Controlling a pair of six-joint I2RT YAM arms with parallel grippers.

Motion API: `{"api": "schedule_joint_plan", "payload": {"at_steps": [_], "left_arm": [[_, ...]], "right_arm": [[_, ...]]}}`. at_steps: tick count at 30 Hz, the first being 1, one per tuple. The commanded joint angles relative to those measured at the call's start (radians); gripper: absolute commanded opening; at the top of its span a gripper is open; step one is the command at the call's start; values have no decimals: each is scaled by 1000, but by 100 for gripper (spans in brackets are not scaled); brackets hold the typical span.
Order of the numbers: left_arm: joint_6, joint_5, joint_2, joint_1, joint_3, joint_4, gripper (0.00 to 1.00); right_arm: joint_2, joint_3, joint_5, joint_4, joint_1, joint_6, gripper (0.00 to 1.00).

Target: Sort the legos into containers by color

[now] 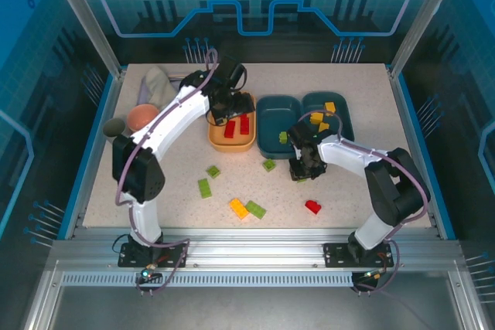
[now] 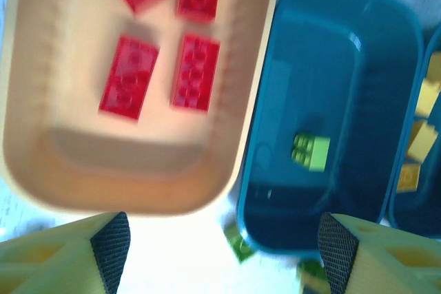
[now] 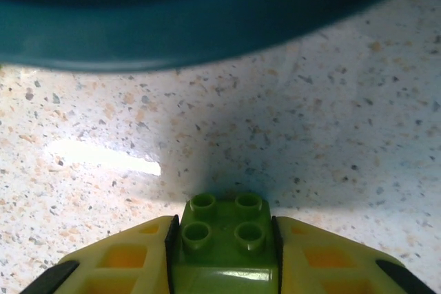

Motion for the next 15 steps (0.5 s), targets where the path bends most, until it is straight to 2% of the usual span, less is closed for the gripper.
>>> {"api": "schedule_joint_plan", "payload": {"at_steps": [1, 4, 6, 8, 15], "left_arm": [[-61, 28, -121, -26, -138, 36, 75], [-88, 25, -242, -73, -265, 49, 75], [-110, 21, -313, -107, -350, 63, 75], [-140, 26, -375, -134, -439, 84, 75], [-185, 35, -496, -188, -664, 116, 75]], "right_arm": [[-114, 36, 52, -72, 29, 9, 28], [-171, 126, 52, -124, 33, 24, 28], [-151, 204, 54, -133, 30, 15, 29], [-87, 296, 44, -126, 15, 1, 29], [296, 671, -8, -115, -68, -36, 29]]}}
